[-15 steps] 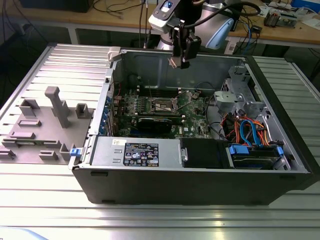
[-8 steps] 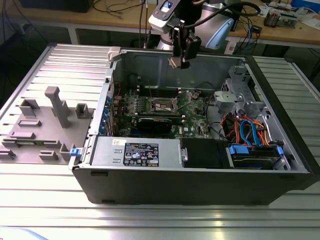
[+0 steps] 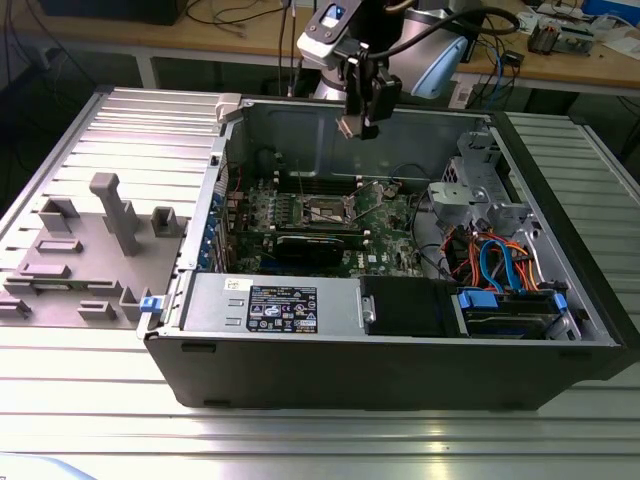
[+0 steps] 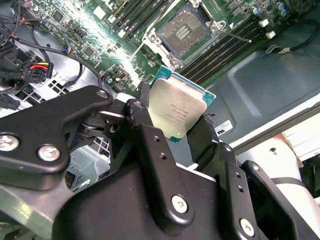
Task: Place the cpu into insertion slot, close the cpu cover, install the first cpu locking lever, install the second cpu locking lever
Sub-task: 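Place the cpu into insertion slot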
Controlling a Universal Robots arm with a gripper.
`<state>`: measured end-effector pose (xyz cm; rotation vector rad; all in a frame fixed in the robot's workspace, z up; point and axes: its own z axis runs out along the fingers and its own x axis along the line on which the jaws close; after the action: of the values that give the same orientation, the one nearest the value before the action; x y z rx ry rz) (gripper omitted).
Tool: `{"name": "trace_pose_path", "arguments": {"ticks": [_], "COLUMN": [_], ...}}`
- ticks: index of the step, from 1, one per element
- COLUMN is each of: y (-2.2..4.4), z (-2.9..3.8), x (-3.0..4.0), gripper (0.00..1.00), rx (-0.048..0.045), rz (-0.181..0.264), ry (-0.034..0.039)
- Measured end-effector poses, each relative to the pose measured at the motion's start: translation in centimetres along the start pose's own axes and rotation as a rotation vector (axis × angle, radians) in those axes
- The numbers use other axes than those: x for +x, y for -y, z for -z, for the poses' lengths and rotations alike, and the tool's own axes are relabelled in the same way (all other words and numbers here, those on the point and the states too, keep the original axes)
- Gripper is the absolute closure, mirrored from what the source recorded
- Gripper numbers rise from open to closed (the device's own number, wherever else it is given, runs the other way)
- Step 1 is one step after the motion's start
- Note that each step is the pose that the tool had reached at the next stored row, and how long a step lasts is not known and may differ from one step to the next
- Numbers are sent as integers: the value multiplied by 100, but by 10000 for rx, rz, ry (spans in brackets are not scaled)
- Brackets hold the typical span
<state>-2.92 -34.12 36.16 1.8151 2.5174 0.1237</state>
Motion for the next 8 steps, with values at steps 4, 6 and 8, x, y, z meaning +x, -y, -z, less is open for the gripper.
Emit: {"name": "trace_pose_path", "arguments": {"ticks": [4,6,8], "y": [1,1,1], "z": [-11,-12,-14], "x": [0,0,0], "gripper": [46,46,46], "rx": [1,0,-1], "rz": [0,0,-20], "ry": [1,0,1]}}
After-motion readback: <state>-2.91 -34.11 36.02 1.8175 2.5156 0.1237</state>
